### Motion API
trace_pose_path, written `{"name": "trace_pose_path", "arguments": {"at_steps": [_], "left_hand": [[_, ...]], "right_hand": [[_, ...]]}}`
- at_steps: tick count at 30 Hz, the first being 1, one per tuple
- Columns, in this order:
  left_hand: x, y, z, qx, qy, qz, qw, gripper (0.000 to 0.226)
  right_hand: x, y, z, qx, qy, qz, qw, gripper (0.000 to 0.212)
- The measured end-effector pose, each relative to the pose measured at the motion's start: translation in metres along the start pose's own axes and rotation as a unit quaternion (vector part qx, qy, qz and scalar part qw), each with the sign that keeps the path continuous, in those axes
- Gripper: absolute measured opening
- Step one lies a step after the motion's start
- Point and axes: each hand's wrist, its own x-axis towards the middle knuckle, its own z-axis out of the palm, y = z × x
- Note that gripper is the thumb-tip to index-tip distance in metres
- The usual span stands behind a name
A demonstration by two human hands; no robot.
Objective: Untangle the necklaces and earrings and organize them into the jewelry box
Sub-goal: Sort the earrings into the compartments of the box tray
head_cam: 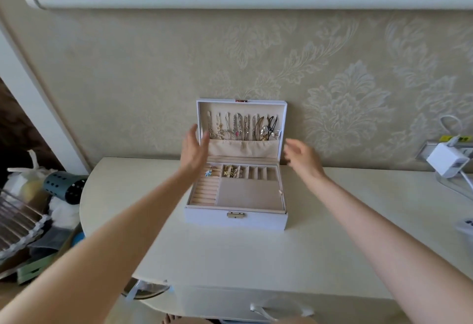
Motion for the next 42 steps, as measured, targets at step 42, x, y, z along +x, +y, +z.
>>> {"name": "trace_pose_path", "arguments": {"at_steps": [42], "left_hand": [[-0.112,-0.084,-0.017,-0.193,0.017,-0.094,0.976,0.029]], "right_hand": [[-0.123,0.067,0.044,0.262,0.121,0.092,0.953,0.008]]}}
